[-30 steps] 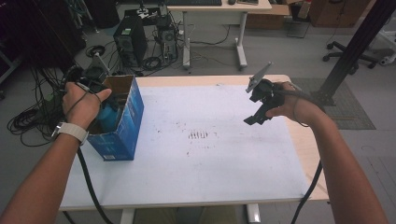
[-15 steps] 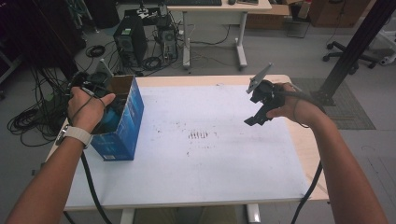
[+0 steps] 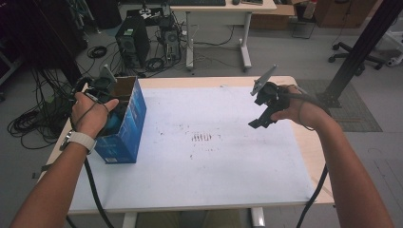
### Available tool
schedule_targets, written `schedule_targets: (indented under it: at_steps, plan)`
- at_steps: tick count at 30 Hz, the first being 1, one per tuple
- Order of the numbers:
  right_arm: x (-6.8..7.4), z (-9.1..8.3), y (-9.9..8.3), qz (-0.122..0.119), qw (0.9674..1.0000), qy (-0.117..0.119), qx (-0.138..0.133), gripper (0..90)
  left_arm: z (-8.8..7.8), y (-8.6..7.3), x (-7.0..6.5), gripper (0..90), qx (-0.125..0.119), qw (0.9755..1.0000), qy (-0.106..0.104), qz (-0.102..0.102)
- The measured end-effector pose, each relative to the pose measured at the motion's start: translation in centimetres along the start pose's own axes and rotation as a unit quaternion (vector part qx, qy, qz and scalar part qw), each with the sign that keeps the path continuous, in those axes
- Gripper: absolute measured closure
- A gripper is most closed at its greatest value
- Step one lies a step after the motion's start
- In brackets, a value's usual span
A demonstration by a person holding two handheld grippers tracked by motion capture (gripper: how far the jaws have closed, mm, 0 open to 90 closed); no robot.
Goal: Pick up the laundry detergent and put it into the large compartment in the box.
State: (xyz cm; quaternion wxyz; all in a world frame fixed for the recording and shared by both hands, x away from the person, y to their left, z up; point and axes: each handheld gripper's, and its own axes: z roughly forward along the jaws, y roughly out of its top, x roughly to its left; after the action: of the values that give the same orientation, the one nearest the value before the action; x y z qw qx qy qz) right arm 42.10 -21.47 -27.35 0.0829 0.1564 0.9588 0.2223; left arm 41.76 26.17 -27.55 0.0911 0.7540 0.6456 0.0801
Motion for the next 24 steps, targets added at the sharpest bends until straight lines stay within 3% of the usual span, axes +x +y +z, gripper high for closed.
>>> schedule_targets:
  at_steps: [24]
  plan:
    - [-0.11,0.56,-0.09,0.001,1.0,0.005,0.004,8.6,0.61,0.25,0.53,37.0,0.0,0.9999,-0.011,-0.008]
